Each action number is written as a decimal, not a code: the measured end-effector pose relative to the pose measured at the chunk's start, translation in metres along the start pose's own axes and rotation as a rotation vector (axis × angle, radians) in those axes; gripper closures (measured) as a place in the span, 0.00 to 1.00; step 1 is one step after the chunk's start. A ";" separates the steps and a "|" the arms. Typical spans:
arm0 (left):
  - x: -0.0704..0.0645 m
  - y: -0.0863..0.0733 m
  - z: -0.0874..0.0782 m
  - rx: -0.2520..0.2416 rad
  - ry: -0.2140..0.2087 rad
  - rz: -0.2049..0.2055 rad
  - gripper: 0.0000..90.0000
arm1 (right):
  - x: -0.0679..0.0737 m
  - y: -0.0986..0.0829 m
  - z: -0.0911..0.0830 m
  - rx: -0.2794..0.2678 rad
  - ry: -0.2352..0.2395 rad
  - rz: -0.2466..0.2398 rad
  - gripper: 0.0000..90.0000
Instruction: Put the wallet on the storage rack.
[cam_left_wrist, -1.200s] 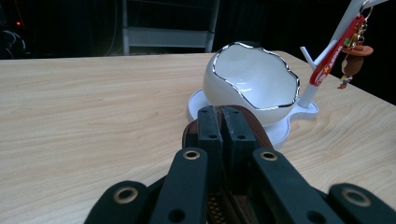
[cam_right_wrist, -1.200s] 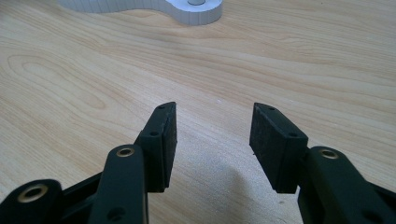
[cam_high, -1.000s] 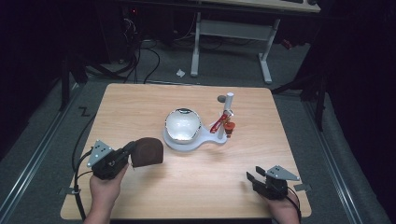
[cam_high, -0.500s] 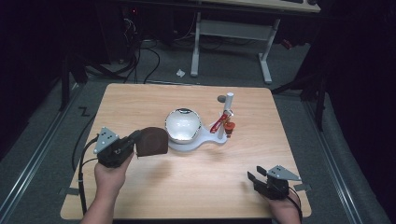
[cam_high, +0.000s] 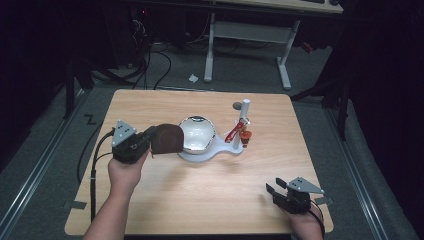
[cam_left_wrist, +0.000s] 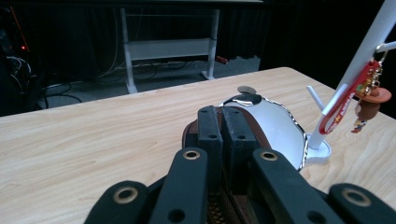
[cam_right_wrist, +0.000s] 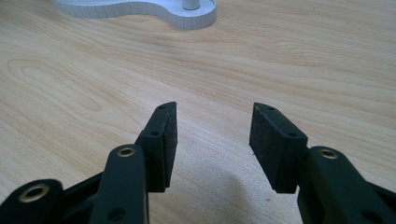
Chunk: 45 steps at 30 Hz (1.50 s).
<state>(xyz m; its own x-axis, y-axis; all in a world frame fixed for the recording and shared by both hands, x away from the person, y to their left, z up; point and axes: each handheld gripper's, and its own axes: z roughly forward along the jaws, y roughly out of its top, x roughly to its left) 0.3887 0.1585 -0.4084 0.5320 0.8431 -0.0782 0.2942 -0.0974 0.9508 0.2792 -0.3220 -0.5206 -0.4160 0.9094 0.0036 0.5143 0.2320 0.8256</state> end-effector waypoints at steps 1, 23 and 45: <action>0.000 0.002 0.002 0.004 0.001 0.003 0.97 | 0.000 0.000 0.000 -0.001 0.001 -0.001 0.58; -0.017 0.021 0.059 0.126 0.049 0.066 0.97 | -0.002 0.000 -0.003 -0.008 0.003 0.002 0.58; -0.045 0.015 0.104 0.222 0.114 0.089 0.96 | -0.001 0.000 -0.003 -0.009 0.017 -0.006 0.58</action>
<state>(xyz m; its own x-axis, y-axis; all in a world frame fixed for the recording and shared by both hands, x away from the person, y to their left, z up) 0.4517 0.0642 -0.4214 0.4742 0.8790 0.0492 0.4242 -0.2771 0.8622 0.2773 -0.3240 -0.5185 -0.4318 0.9020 0.0081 0.5049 0.2342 0.8308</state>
